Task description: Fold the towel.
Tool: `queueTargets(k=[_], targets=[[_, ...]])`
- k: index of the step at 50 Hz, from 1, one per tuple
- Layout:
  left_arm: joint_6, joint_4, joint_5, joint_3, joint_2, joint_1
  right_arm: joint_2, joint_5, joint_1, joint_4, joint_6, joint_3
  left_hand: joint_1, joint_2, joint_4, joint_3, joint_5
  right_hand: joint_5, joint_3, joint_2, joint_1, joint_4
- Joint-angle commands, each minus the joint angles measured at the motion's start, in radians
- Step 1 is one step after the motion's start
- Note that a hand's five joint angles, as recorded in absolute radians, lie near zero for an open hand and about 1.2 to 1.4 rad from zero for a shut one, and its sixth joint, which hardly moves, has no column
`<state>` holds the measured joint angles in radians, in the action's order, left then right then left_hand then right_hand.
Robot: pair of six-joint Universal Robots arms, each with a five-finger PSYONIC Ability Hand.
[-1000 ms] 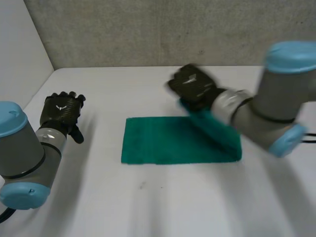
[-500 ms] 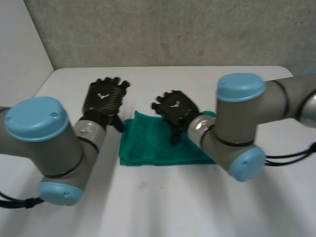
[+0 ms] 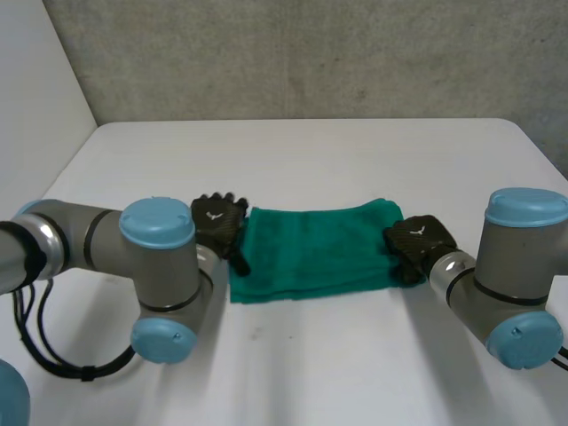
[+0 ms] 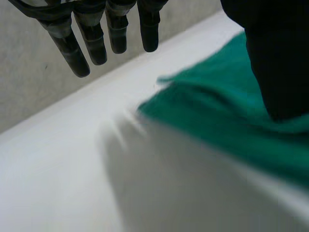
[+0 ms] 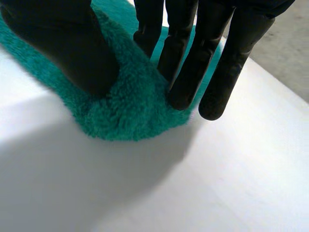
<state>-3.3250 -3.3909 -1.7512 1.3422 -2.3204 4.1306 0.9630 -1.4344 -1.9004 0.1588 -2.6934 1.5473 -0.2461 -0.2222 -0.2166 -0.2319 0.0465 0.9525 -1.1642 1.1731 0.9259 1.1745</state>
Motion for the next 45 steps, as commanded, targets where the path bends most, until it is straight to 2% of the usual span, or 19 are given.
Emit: queueTargets(k=[1,3,5,8,9,14,15,18,19,22,23,25,28,31,36,37,45], targets=[[-0.025,0.054,-0.030,0.123,0.087,0.005,0.017,-0.058,-0.017,0.025,0.124,-0.059,0.053,0.029,0.024,0.039,-0.028,0.269,-0.232,0.223,0.470,0.222],[-0.024,0.054,-0.030,0.149,0.116,0.003,0.022,-0.058,-0.029,0.019,0.138,-0.078,0.053,0.029,0.024,0.039,-0.028,0.269,-0.232,0.223,0.470,0.222],[-0.018,0.054,-0.030,0.189,0.197,0.000,0.028,-0.055,-0.104,0.004,0.167,-0.137,0.053,0.029,0.024,0.039,-0.028,0.269,-0.232,0.223,0.470,0.222],[-0.013,0.054,-0.030,0.193,0.216,0.002,0.017,-0.041,-0.259,-0.053,0.188,-0.263,0.053,0.029,0.024,0.039,-0.028,0.269,-0.232,0.223,0.470,0.222],[0.011,0.054,-0.030,0.209,0.283,0.013,0.008,-0.031,-0.281,-0.071,0.188,-0.283,0.053,0.029,0.024,0.039,-0.028,0.269,-0.232,0.223,0.470,0.222],[0.044,0.054,-0.030,0.215,0.334,0.023,-0.115,0.080,-0.384,-0.168,0.217,-0.372,0.053,0.029,0.024,0.039,-0.028,0.269,-0.232,0.223,0.470,0.222],[0.056,0.056,-0.030,0.216,0.354,0.034,-0.144,0.132,-0.407,-0.182,0.242,-0.381,0.053,0.029,0.024,0.039,-0.028,0.212,-0.175,0.166,0.413,0.165],[0.061,0.059,-0.025,0.219,0.381,0.059,-0.162,0.167,-0.427,-0.189,0.270,-0.388,0.053,0.029,0.024,0.039,-0.028,0.085,-0.048,0.039,0.286,0.038],[0.061,0.059,-0.025,0.218,0.381,0.062,-0.173,0.181,-0.443,-0.186,0.311,-0.389,0.053,0.029,0.024,0.039,-0.028,-0.121,0.158,-0.167,0.080,-0.169],[0.059,0.059,-0.022,0.218,0.383,0.065,-0.172,0.151,-0.442,-0.176,0.322,-0.401,0.050,0.026,0.021,0.036,-0.025,-0.296,0.333,-0.342,-0.095,-0.343],[0.059,0.059,-0.022,0.218,0.383,0.065,-0.170,0.105,-0.436,-0.163,0.311,-0.406,0.050,0.026,0.021,0.036,-0.025,-0.503,0.540,-0.549,-0.302,-0.550],[0.059,0.059,-0.019,0.209,0.383,0.059,-0.170,0.048,-0.437,-0.147,0.293,-0.405,0.050,0.026,0.021,0.036,-0.025,-0.733,0.770,-0.779,-0.532,-0.780],[0.058,0.051,-0.014,0.189,0.371,0.054,-0.120,-0.039,-0.425,-0.108,0.218,-0.374,0.047,0.023,0.018,0.033,-0.022,-0.798,0.835,-0.844,-0.597,-0.846],[0.058,0.050,-0.017,0.154,0.359,0.043,0.006,-0.055,-0.401,-0.085,0.091,-0.288,0.044,0.020,0.015,0.030,-0.019,-0.952,0.990,-0.999,-0.751,-1.000],[0.064,0.058,-0.014,0.051,0.300,-0.026,0.100,-0.032,-0.379,-0.081,-0.020,-0.211,0.036,0.012,0.006,0.021,-0.010,-0.952,0.990,-0.999,-0.751,-1.000],[0.065,0.059,-0.014,0.022,0.282,-0.051,0.141,-0.015,-0.338,-0.094,-0.107,-0.170,0.033,0.009,0.003,0.018,-0.008,-0.952,0.990,-0.999,-0.751,-1.000],[0.134,0.061,-0.008,-0.093,0.155,-0.167,0.163,-0.017,-0.209,-0.160,-0.189,-0.124,0.018,-0.006,-0.012,0.004,0.007,-0.952,0.990,-0.999,-0.751,-1.000]])
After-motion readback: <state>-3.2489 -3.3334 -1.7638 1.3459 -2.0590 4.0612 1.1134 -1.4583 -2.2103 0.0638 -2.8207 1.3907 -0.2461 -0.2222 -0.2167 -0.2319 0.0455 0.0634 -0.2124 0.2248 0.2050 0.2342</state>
